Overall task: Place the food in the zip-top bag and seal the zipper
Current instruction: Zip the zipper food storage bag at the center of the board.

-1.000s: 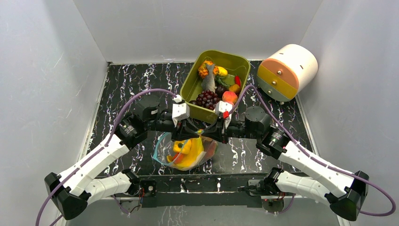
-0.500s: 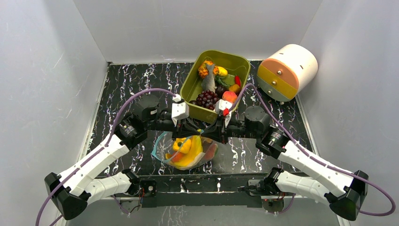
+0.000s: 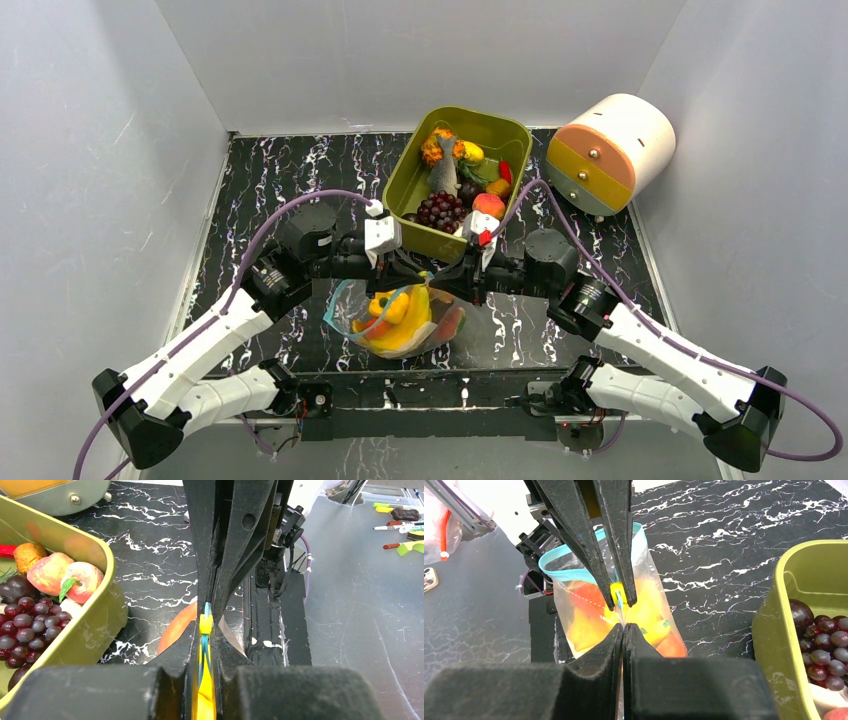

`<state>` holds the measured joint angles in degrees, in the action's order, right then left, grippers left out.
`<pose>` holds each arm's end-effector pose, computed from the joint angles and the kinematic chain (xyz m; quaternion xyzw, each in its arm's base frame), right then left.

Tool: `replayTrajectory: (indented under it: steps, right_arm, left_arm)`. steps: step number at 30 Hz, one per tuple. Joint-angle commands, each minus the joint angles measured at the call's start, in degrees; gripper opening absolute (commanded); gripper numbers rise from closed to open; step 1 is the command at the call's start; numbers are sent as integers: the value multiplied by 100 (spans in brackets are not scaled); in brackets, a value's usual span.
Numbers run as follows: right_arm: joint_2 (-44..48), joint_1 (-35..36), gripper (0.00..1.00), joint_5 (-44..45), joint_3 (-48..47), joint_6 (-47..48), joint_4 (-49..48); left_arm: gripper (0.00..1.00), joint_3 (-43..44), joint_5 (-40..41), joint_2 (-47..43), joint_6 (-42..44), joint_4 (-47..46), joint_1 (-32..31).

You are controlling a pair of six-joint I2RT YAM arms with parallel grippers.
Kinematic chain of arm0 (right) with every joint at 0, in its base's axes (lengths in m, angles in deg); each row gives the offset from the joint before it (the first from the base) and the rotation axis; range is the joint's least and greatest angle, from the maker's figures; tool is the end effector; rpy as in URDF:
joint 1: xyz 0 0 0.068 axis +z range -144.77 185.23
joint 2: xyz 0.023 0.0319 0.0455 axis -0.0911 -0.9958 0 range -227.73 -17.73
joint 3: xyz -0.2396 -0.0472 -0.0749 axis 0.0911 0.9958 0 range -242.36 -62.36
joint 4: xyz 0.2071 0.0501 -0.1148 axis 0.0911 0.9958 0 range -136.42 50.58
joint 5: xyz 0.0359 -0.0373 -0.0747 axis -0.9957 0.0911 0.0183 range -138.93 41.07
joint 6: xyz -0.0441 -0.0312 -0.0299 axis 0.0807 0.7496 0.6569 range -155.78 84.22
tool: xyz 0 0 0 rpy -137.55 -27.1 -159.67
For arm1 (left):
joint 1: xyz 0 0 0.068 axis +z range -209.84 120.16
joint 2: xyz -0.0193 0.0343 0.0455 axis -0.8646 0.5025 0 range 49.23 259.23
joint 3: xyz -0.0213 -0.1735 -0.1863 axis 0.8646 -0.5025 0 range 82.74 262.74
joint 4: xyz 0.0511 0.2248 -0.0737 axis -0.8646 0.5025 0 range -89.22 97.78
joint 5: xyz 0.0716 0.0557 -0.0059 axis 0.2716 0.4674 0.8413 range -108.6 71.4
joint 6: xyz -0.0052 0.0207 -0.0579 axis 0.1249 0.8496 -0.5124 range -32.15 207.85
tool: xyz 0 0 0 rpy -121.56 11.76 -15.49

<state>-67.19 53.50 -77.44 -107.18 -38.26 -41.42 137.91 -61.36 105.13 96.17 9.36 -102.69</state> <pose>0.1177 0.1653 0.3228 -0.4344 0.6204 0.4380 0.4843 0.1352 -0.1686 0.3570 0.5193 0.5381 -0.4443 0.4932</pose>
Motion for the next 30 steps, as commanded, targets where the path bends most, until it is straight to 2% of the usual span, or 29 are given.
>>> replayTrajectory:
  steps: [1,5,6,9,17,27,29,30]
  right_arm:
    - [323,-20,0,232,-122,106,-189]
    - [418,-19,0,324,-55,30,-283]
    - [412,-19,3,340,-54,19,-283]
    - [353,-19,18,328,-73,-7,-297]
    - [66,-20,38,-45,-254,223,-280]
    - [-89,-19,39,-84,-253,415,-342]
    - [-106,-19,34,-19,-260,453,-365]
    - [-108,-22,27,12,-268,464,-356]
  left_arm:
    - [0,-79,216,-107,190,202,14]
    - [0,-47,-89,-31,104,77,14]
    - [0,-42,-127,-27,98,-1,14]
    - [0,-6,-175,34,131,-34,14]
    - [0,71,-354,108,132,-47,14]
    - [0,123,-566,101,110,-18,5]
    - [0,142,-613,97,99,3,5]
    - [0,145,-630,91,91,10,5]
